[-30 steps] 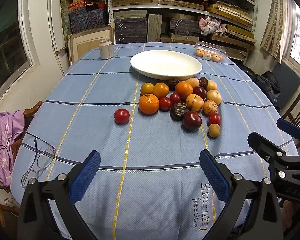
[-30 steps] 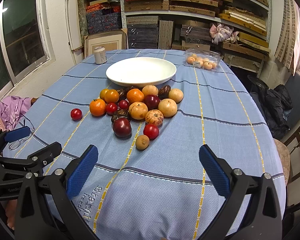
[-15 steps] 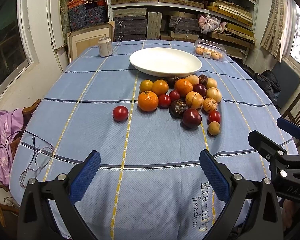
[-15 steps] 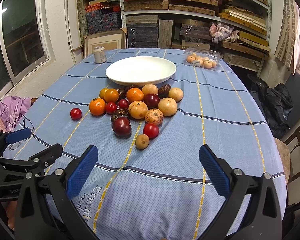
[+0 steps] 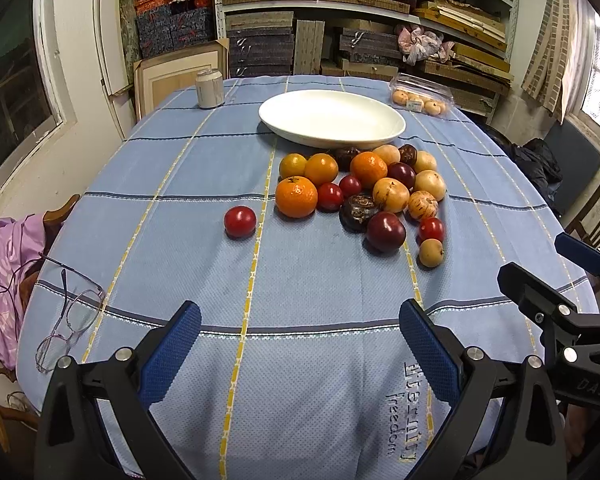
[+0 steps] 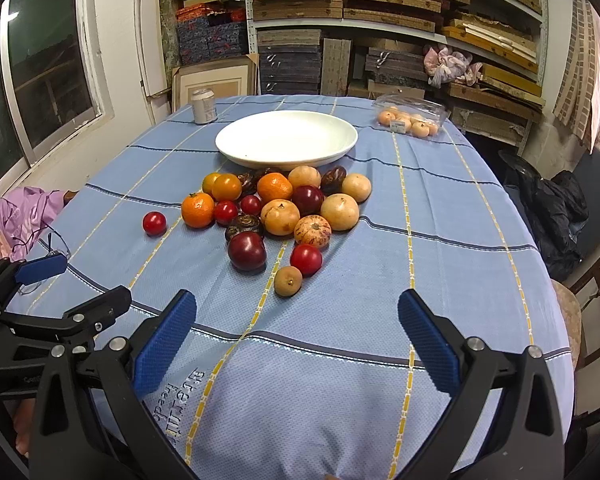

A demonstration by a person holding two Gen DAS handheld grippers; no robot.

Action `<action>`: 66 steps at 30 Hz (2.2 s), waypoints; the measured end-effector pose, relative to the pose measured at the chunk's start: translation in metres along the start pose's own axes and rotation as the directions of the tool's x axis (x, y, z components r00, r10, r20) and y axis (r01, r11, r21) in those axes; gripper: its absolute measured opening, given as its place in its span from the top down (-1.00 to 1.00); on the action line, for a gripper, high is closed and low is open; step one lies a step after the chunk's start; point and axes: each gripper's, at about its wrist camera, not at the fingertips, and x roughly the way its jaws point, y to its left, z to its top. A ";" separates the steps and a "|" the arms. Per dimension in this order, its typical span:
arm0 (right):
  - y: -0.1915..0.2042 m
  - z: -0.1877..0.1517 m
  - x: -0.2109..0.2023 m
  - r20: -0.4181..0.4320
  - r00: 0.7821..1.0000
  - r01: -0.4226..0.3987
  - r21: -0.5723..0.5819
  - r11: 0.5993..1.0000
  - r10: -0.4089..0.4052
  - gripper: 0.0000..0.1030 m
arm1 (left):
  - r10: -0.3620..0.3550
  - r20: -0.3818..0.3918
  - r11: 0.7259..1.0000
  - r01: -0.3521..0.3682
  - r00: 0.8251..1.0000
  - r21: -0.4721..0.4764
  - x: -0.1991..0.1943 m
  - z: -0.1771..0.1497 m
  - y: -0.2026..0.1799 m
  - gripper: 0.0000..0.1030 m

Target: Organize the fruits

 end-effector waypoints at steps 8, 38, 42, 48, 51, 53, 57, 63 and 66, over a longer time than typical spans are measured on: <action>-0.009 0.002 -0.004 0.036 0.999 -0.019 0.011 1.000 0.019 -0.92 | -0.004 -0.009 1.000 0.004 1.000 -0.016 0.004 0.000 0.004 -0.93; -0.034 -0.012 0.075 -0.121 0.987 -0.102 0.022 0.995 0.104 -0.92 | -0.016 -0.025 0.999 0.017 1.000 0.048 0.076 0.017 0.057 -0.93; -0.037 -0.007 0.082 -0.099 0.986 -0.127 0.045 0.991 0.131 -0.92 | -0.052 -0.033 0.998 0.053 0.998 0.029 0.096 0.038 0.068 -0.93; -0.044 0.000 0.092 -0.093 0.985 -0.141 0.073 0.987 0.148 -0.92 | -0.090 -0.081 0.996 0.090 0.993 0.004 0.123 0.050 0.075 -0.93; -0.050 0.007 0.095 -0.067 0.983 -0.162 0.119 0.980 0.171 -0.92 | -0.099 -0.088 0.995 0.101 0.991 0.021 0.130 0.050 0.072 -0.93; -0.050 0.012 0.099 -0.069 0.985 -0.152 0.115 0.982 0.161 -0.92 | -0.128 -0.103 0.992 0.129 0.986 0.009 0.136 0.052 0.074 -0.93; -0.043 0.016 0.103 -0.050 0.992 -0.109 0.071 0.992 0.112 -0.91 | -0.161 -0.093 0.987 0.160 0.983 -0.018 0.138 0.057 0.078 -0.93; -0.044 0.017 0.116 -0.067 0.990 -0.121 0.084 0.989 0.127 0.06 | -0.157 -0.072 0.987 0.159 0.985 0.028 0.139 0.058 0.071 -0.76; -0.050 0.015 0.124 -0.087 0.985 -0.136 0.117 0.984 0.147 0.14 | -0.158 -0.058 0.986 0.161 0.986 0.040 0.137 0.058 0.069 -0.72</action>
